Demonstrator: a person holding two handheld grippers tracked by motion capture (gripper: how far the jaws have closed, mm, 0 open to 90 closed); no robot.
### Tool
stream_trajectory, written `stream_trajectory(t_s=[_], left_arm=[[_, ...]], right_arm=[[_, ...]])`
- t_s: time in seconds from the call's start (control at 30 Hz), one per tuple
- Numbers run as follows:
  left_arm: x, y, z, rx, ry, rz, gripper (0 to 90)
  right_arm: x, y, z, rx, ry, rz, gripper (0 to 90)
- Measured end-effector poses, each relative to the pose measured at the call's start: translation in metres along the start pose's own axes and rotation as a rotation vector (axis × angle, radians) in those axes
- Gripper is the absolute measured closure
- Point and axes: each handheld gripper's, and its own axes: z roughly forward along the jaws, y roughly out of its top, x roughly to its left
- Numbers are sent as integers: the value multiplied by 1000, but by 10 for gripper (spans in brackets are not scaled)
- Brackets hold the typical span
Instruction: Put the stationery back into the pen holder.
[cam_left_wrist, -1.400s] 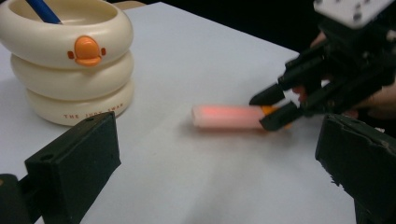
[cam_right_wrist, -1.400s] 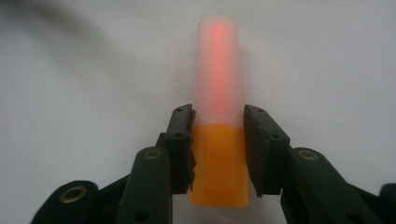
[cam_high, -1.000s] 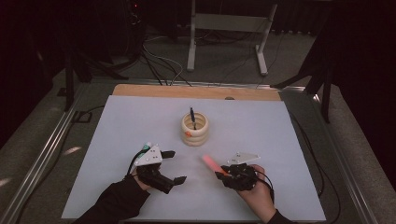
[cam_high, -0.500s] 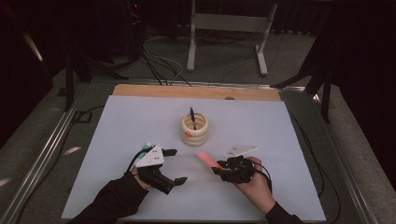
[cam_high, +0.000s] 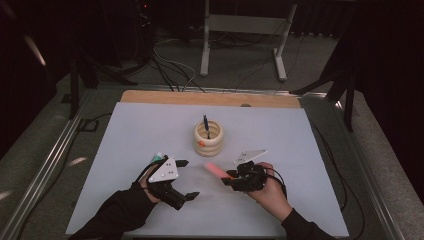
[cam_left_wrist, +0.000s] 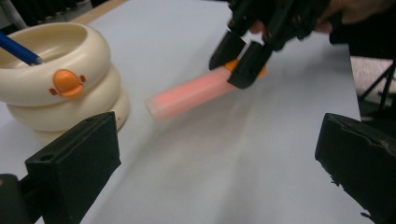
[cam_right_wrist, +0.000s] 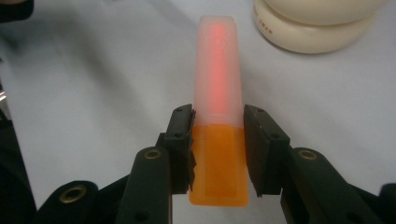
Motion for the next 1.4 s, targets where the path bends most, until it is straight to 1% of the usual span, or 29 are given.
stream_trajectory(t_s=[0.07,0.13,0.17,0.27,0.33,0.4,0.47,0.5,0.53,0.57,0.6,0.63,0.67,0.7,0.73,0.77,0.8,0.9,0.93,1.0,1.03,1.1,1.13,1.2,1.23,1.27,1.33,1.37,1.4], left_arm=[[-2,0,1,24,6,28,4],[-4,0,3,50,24,61,4],[-5,1,3,64,26,76,4],[-6,1,5,81,38,95,4],[-6,3,5,93,60,116,16],[-6,3,5,102,75,128,16],[-6,4,5,117,107,168,22],[-6,4,5,117,107,168,44],[-7,4,6,118,129,183,44],[-8,4,7,129,149,208,45],[-8,4,7,129,149,208,51],[-11,4,8,143,188,257,59],[-11,4,8,143,188,257,61],[-12,4,9,149,200,280,67],[-14,4,10,164,229,324,68],[-14,4,10,164,229,324,70],[-17,3,12,173,247,363,83],[-20,2,15,191,267,414,126],[-21,2,17,195,281,434,150],[-22,1,19,212,295,470,163],[-23,0,20,219,300,486,182],[-24,-1,22,230,303,517,250],[-24,-1,22,230,303,517,261],[-26,-3,26,235,320,553,294],[-26,-3,26,235,320,553,297],[-27,-5,29,225,330,573,304],[-28,-5,30,221,333,582,335],[-28,-4,30,243,342,604,335],[-28,-2,28,295,366,670,380]], right_arm=[[1,3,1,5,7,-8,642],[1,6,2,14,15,-18,642],[1,7,2,17,16,-22,642],[1,10,3,22,23,-23,642],[1,15,4,33,32,-31,642],[2,18,5,37,36,-42,642],[4,21,6,44,41,-49,642],[5,23,7,46,46,-52,642],[5,23,7,46,46,-52,642],[6,24,8,49,50,-57,642],[6,24,8,49,50,-57,642],[8,27,10,55,56,-60,642],[9,28,11,59,57,-61,642],[10,29,12,67,56,-64,642],[11,30,13,70,56,-66,642],[11,31,13,73,59,-70,642],[12,31,14,77,58,-76,642],[13,33,14,78,63,-72,642],[13,34,14,75,64,-76,642],[14,35,14,79,64,-76,642],[14,36,14,79,65,-76,642],[14,36,14,80,70,-75,642],[14,37,14,81,70,-75,642],[14,37,14,82,74,-73,642],[14,38,14,84,74,-74,642],[14,38,14,85,78,-75,642],[14,38,15,89,81,-73,642],[14,38,15,89,81,-73,642],[15,39,15,95,86,-73,642]])
